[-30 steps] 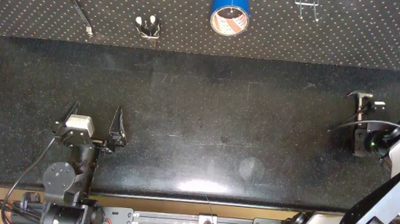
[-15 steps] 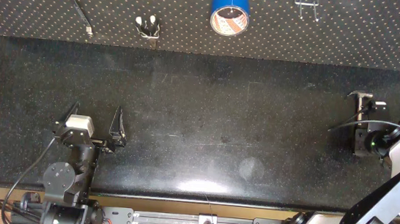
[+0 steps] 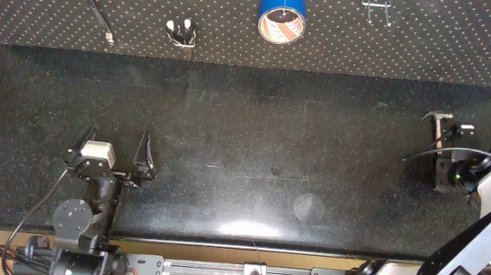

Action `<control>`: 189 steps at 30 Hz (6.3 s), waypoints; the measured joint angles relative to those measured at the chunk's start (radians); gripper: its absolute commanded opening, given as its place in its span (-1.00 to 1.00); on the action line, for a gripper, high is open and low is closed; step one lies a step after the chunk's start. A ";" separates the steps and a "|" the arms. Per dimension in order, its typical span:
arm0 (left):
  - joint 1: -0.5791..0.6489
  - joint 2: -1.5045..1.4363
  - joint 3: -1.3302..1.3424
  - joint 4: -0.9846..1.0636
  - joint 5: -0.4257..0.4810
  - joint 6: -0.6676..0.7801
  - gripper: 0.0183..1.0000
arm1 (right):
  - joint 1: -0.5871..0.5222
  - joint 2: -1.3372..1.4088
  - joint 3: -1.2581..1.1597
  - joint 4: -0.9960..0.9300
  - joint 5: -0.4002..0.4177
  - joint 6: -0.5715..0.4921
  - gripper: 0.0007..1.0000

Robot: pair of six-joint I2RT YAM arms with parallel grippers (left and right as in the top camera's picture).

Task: Place Tools Onto Pegboard

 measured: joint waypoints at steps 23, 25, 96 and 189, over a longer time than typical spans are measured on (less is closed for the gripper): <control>0.000 0.000 0.000 0.000 0.000 0.000 0.99 | 0.000 0.000 0.000 0.000 0.000 -0.014 -0.78; 0.000 0.000 0.000 0.000 0.000 0.000 0.99 | 0.000 0.000 0.000 0.000 0.000 -0.015 -0.84; 0.000 0.000 0.000 0.000 0.000 0.000 0.99 | 0.089 -0.422 0.000 -0.208 -0.116 -0.018 -0.85; 0.000 0.000 0.000 0.000 0.000 0.000 0.99 | 0.653 -0.197 0.272 0.062 -0.147 0.656 -0.85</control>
